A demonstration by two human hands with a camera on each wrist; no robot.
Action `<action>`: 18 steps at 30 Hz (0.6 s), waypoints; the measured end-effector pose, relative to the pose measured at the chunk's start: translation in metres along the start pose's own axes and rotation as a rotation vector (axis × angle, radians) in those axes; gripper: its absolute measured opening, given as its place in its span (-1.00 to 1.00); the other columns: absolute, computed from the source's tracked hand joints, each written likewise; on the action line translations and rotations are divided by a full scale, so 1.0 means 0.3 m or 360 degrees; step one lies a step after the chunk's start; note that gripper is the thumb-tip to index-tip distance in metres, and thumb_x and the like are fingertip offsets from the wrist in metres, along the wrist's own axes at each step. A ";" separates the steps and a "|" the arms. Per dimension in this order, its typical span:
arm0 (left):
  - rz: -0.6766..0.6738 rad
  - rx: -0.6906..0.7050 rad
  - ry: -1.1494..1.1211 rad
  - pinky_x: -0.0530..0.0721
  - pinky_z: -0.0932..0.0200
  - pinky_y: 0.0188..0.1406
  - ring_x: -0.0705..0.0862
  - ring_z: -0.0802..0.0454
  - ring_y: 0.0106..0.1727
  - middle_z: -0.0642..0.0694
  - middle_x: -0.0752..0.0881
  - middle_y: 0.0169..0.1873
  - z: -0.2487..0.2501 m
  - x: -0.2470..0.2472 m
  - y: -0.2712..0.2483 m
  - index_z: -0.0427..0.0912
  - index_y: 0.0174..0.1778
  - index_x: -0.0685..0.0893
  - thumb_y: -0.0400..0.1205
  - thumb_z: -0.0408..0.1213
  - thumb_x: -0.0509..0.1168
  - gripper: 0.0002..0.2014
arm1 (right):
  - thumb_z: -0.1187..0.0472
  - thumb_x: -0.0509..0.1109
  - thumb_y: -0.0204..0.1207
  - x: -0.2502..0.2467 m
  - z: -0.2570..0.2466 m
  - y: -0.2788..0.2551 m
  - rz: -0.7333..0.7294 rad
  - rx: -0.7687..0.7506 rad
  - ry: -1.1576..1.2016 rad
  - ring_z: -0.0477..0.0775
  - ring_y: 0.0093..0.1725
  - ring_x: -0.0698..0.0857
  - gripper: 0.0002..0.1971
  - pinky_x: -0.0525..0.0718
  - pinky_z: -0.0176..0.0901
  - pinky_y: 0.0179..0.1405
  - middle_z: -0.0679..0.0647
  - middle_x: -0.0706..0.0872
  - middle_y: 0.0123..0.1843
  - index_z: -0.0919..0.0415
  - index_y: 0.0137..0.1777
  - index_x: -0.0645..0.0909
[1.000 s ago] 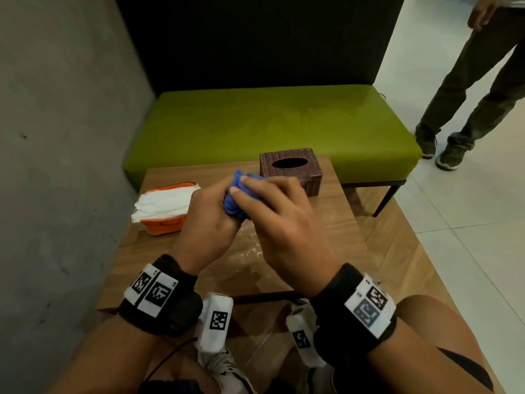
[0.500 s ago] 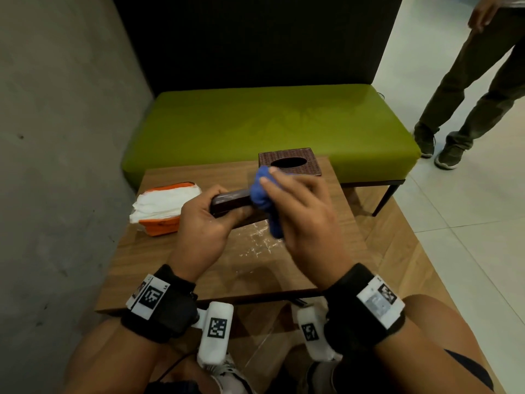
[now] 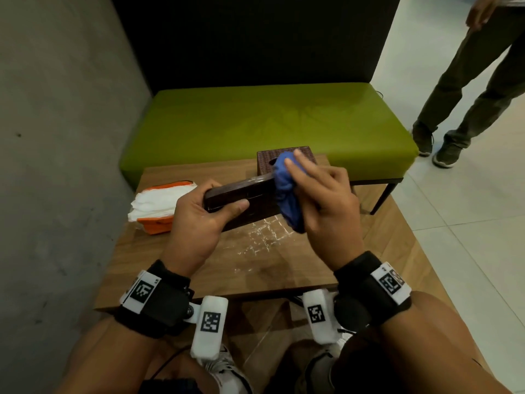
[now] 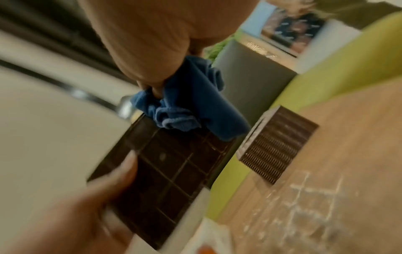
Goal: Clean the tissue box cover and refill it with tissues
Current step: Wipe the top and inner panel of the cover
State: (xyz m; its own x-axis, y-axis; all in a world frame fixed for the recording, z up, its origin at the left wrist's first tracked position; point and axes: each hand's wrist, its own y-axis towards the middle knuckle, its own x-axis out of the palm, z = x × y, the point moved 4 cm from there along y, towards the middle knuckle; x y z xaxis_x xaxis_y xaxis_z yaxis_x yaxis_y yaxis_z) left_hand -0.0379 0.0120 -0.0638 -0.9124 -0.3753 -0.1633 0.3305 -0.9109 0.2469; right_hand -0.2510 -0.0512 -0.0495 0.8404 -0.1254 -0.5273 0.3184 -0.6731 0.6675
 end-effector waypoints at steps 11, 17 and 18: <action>0.0063 -0.0481 -0.0644 0.86 -0.07 0.12 0.86 -0.18 0.10 -0.19 0.87 -0.03 -0.062 0.008 -0.013 -0.19 0.04 0.80 0.44 -0.37 0.59 -0.74 | 0.33 0.31 0.79 0.019 0.051 0.037 -0.0141 0.0804 0.1102 -0.07 0.43 0.73 -0.63 0.70 0.01 0.46 -0.01 0.75 0.44 0.19 0.56 0.60; -0.0365 -0.0479 -0.0170 0.85 0.14 -0.11 0.91 -0.08 -0.07 -0.22 0.92 -0.06 -0.026 -0.003 0.022 -0.24 0.08 0.84 0.60 -0.46 0.56 -0.84 | 0.31 0.34 0.76 0.022 0.037 0.079 -0.0241 0.0477 0.0542 -0.17 0.36 0.71 -0.67 0.68 -0.09 0.40 -0.08 0.78 0.34 0.14 0.48 0.67; -0.0421 -0.0510 -0.0185 0.85 0.15 -0.13 0.91 -0.08 -0.09 -0.24 0.92 -0.07 -0.021 0.008 0.021 -0.25 0.09 0.85 0.65 -0.43 0.52 -0.88 | 0.30 0.34 0.75 0.031 0.033 0.080 -0.0219 0.0409 0.0420 -0.12 0.36 0.71 -0.66 0.68 -0.07 0.39 -0.04 0.78 0.35 0.15 0.48 0.67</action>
State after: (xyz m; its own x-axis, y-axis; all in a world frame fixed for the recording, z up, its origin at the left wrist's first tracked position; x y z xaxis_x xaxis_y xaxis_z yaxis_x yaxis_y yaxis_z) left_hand -0.0366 0.0042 -0.0686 -0.9908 -0.1167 -0.0681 0.1232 -0.9872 -0.1013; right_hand -0.2401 -0.0757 -0.0436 0.8921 0.1479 -0.4269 0.3438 -0.8352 0.4291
